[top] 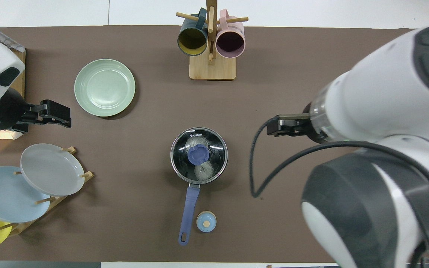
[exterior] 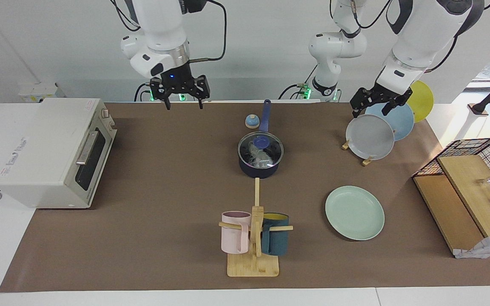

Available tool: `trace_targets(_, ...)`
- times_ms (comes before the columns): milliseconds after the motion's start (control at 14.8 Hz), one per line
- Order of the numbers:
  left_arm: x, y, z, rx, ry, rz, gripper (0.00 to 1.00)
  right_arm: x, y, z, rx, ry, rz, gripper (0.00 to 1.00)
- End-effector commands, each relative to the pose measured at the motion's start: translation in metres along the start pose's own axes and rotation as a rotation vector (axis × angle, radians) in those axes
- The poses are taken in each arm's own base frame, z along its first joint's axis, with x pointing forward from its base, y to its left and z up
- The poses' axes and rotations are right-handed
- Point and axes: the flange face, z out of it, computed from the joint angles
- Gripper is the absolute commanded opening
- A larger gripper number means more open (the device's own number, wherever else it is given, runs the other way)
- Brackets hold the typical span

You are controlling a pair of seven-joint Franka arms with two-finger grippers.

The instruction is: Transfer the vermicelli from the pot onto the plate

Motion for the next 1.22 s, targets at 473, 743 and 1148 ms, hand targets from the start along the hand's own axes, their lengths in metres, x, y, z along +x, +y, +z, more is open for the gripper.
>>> trace_targets(473,-0.005,-0.003,-0.004,-0.018,0.006,0.002,1.00,-0.020,-0.189,0.099,0.049,0.044,0.106,1.00)
trace_targets(743,-0.005,-0.003,-0.003,-0.016,0.005,0.001,1.00,-0.049,-0.172,0.158,0.069,0.073,0.093,1.00)
trace_targets(1148,-0.005,-0.003,-0.003,-0.018,0.004,0.001,1.00,-0.062,-0.159,0.188,0.051,0.078,0.052,1.00)
